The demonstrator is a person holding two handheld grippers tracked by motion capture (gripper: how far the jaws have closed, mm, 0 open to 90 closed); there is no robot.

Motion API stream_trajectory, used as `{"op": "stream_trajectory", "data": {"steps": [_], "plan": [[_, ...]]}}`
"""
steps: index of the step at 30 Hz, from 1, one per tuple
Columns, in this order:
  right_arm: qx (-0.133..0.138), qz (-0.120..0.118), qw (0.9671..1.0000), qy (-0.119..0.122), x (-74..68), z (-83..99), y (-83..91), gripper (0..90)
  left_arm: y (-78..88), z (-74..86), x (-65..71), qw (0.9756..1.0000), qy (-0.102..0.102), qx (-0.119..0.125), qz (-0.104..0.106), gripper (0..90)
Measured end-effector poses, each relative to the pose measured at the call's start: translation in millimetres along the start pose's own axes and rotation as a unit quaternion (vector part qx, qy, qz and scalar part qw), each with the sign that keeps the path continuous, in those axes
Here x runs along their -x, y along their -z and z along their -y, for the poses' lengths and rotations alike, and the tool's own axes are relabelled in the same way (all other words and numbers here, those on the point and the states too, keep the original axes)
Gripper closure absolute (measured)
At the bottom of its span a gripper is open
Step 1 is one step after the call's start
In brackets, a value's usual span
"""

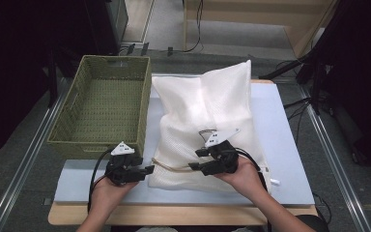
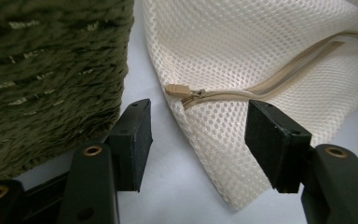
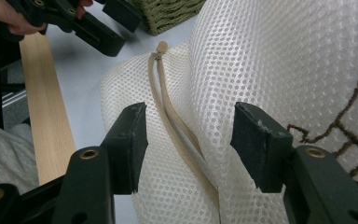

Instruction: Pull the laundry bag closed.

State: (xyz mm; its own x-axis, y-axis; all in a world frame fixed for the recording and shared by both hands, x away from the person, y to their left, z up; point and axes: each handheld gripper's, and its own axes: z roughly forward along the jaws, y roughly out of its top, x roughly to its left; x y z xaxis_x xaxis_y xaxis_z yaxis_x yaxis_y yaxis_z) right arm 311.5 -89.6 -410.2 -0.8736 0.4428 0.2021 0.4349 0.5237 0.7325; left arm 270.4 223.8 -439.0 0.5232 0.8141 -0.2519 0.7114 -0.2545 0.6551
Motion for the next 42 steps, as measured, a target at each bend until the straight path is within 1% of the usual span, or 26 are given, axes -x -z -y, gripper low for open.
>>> {"op": "stream_trajectory", "data": {"steps": [2, 6, 7, 9, 11, 12, 15, 17, 19, 23, 25, 29, 32, 33, 35, 37, 39, 41, 42], "plan": [[-0.001, 0.001, 1.0000, 0.002, -0.3, -0.7, 0.0, 45.6, -3.9, 1.0, -0.1, 1.0000, 0.004, 0.001, 0.000, 42.7], [-0.001, -0.001, 1.0000, 0.004, -0.8, -1.9, -1.2, 46.0, -13.2, 3.8, 4.8, 0.9997, -0.006, -0.018, -0.012, 44.7], [-0.002, -0.002, 1.0000, 0.004, -1.4, -2.1, -1.3, 46.0, -16.0, 4.7, 6.8, 0.9997, -0.009, -0.020, -0.013, 45.2], [-0.002, -0.002, 1.0000, 0.009, -2.1, -2.6, -1.8, 46.2, -18.2, 5.6, 9.1, 0.9994, -0.012, -0.022, -0.023, 46.6], [-0.002, -0.003, 0.9999, 0.009, -2.7, -2.9, -2.1, 46.3, -20.5, 6.8, 9.3, 0.9993, -0.010, -0.027, -0.024, 48.0], [-0.003, -0.003, 0.9999, 0.010, -3.0, -3.0, -2.3, 46.3, -21.3, 7.4, 10.0, 0.9991, -0.015, -0.027, -0.029, 48.6], [-0.003, -0.003, 0.9999, 0.012, -3.7, -3.2, -2.9, 46.3, -22.9, 7.2, 13.0, 0.9988, -0.018, -0.027, -0.036, 50.3], [-0.004, -0.002, 0.9999, 0.013, -4.1, -3.3, -3.2, 46.4, -24.3, 6.9, 14.8, 0.9985, -0.024, -0.027, -0.041, 52.4], [-0.003, -0.002, 0.9999, 0.014, -4.5, -3.5, -3.7, 46.3, -25.7, 6.5, 17.3, 0.9985, -0.020, -0.027, -0.044, 55.1], [-0.004, -0.001, 0.9999, 0.014, -6.2, -4.7, -4.5, 46.4, -28.0, 4.2, 19.4, 0.9980, -0.021, -0.031, -0.051, 59.9], [-0.002, -0.003, 0.9999, 0.015, -7.5, -6.4, -5.4, 46.7, -28.6, 3.6, 19.3, 0.9983, -0.014, -0.030, -0.048, 62.6], [0.003, -0.007, 0.9998, 0.019, -12.3, -11.8, -11.5, 46.9, -29.1, 3.1, 19.8, 0.9979, -0.014, -0.033, -0.054, 67.6], [-0.001, -0.008, 0.9996, 0.025, -16.0, -15.1, -16.4, 47.2, -29.1, 2.8, 18.9, 0.9981, -0.013, -0.033, -0.051, 70.3], [-0.002, -0.008, 0.9997, 0.025, -16.9, -16.0, -17.2, 47.3, -28.7, 2.8, 18.2, 0.9983, -0.009, -0.033, -0.047, 70.1], [0.000, -0.007, 0.9996, 0.026, -16.6, -16.9, -18.1, 47.3, -27.4, 2.7, 18.5, 0.9985, -0.003, -0.036, -0.040, 66.4], [-0.001, -0.005, 0.9997, 0.025, -16.1, -16.2, -16.9, 47.4, -24.0, 4.6, 21.5, 0.9980, 0.001, -0.043, -0.046, 60.9], [0.002, -0.003, 0.9998, 0.022, -14.6, -15.2, -14.8, 47.5, -23.0, 8.1, 23.2, 0.9978, -0.005, -0.039, -0.053, 60.6], [0.004, -0.001, 0.9998, 0.020, -12.7, -14.8, -13.2, 47.6, -24.6, 7.5, 23.3, 0.9978, 0.003, -0.038, -0.055, 61.1], [0.005, -0.001, 0.9998, 0.018, -12.1, -14.8, -12.9, 47.8, -25.0, 6.6, 23.0, 0.9975, 0.003, -0.040, -0.058, 62.4]]}}
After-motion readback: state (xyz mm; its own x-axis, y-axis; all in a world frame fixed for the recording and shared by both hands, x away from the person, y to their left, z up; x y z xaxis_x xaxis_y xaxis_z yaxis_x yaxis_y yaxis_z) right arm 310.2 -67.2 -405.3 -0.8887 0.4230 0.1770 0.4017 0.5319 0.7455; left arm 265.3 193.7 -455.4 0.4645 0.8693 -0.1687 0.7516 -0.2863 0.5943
